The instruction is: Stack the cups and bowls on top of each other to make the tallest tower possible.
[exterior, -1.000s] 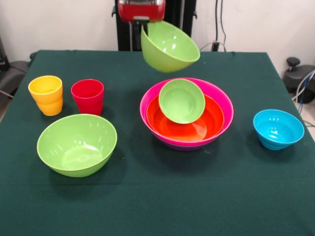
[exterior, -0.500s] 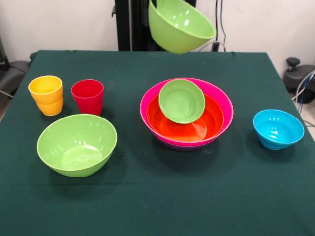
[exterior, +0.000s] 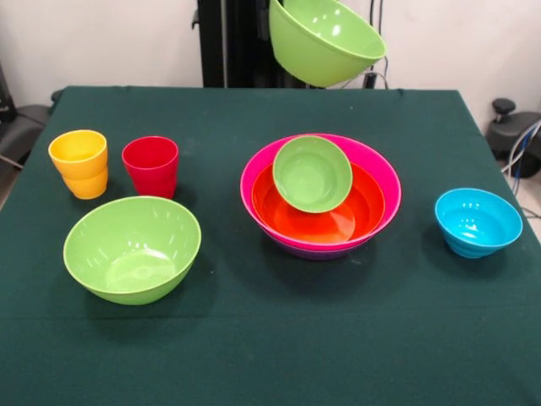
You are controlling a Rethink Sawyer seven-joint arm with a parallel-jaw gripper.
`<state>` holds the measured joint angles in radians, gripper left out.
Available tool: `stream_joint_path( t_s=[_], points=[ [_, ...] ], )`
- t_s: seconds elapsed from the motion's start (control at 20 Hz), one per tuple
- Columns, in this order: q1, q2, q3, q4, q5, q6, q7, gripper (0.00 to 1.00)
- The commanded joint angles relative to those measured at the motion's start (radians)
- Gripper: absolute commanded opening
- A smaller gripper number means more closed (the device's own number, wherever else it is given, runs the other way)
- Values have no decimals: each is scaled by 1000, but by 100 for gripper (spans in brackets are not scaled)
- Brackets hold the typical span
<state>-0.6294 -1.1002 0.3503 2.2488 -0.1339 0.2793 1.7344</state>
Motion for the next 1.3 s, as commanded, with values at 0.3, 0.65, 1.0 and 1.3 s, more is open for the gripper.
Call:
stream_joint_path(
  t_s=[0.3,0.65,1.0,1.3],
  points=[
    [108,233,-62,-160,-72,1,78,0],
    [148,351,-86,-323,-54,27,50,0],
    [111,285,-34,-298,-13,103,35,0],
    [101,109,-14,-219,36,223,24,0]
  ],
)
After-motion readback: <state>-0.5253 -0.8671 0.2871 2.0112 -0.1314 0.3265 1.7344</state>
